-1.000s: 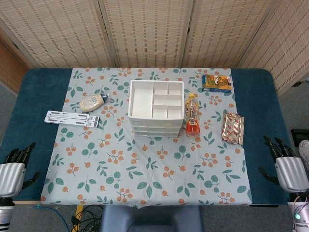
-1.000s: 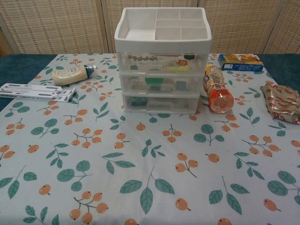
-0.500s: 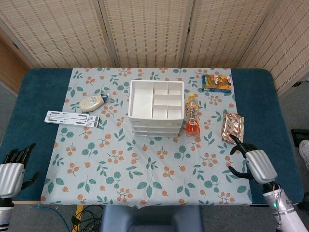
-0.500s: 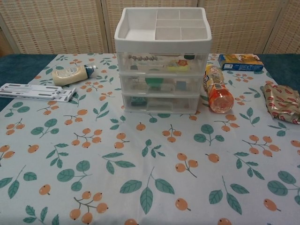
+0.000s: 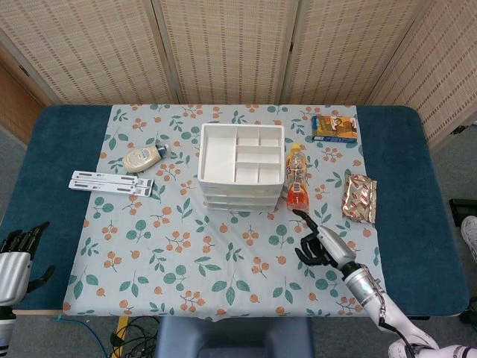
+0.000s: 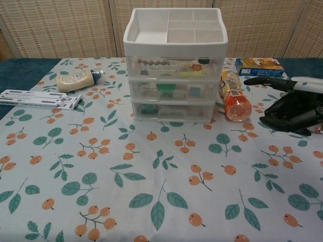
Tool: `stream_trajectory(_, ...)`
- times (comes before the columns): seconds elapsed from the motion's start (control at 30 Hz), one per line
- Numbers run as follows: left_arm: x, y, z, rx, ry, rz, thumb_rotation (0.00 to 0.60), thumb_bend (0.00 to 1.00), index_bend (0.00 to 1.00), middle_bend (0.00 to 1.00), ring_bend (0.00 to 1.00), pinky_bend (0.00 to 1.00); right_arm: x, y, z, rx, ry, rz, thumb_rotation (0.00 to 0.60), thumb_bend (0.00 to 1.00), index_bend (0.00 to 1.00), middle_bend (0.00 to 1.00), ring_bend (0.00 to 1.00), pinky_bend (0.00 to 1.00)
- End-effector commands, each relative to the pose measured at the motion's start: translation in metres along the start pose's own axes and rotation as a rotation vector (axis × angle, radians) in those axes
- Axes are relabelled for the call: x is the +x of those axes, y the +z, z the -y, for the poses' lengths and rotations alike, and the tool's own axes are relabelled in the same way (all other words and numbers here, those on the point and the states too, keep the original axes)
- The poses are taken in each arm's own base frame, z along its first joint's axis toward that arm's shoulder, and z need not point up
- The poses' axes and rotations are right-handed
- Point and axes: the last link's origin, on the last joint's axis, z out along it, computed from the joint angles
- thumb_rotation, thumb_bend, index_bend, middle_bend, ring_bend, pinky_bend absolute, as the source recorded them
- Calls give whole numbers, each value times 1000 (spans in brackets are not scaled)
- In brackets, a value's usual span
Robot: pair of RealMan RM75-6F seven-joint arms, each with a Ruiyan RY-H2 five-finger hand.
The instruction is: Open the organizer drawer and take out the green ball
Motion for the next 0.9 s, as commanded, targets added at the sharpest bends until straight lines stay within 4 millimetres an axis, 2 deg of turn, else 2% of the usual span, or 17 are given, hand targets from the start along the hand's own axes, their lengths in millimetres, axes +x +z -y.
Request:
stream_trajectory(0.03, 0, 1, 1, -1, 0, -1, 600, 230, 108, 212, 240, 157, -12, 26, 10, -2, 111, 51, 600, 511, 11, 840, 888, 857)
stream_trajectory(0.37, 2, 2, 5, 1, 1, 2, 600, 230, 108, 212, 240, 157, -47, 77, 21, -74, 327, 208, 600, 530, 11, 844, 894, 863)
stream_trajectory(0.57, 3, 2, 6, -1, 2, 2, 600, 230, 108, 212, 239, 157, -56, 99, 29, -77, 401, 234, 600, 533, 11, 844, 895, 864)
stream_trajectory(0.9, 4, 3, 10, 3, 4, -1, 600, 230, 109, 212, 240, 156, -67, 129, 45, -56, 412, 259, 600, 536, 11, 843, 896, 864)
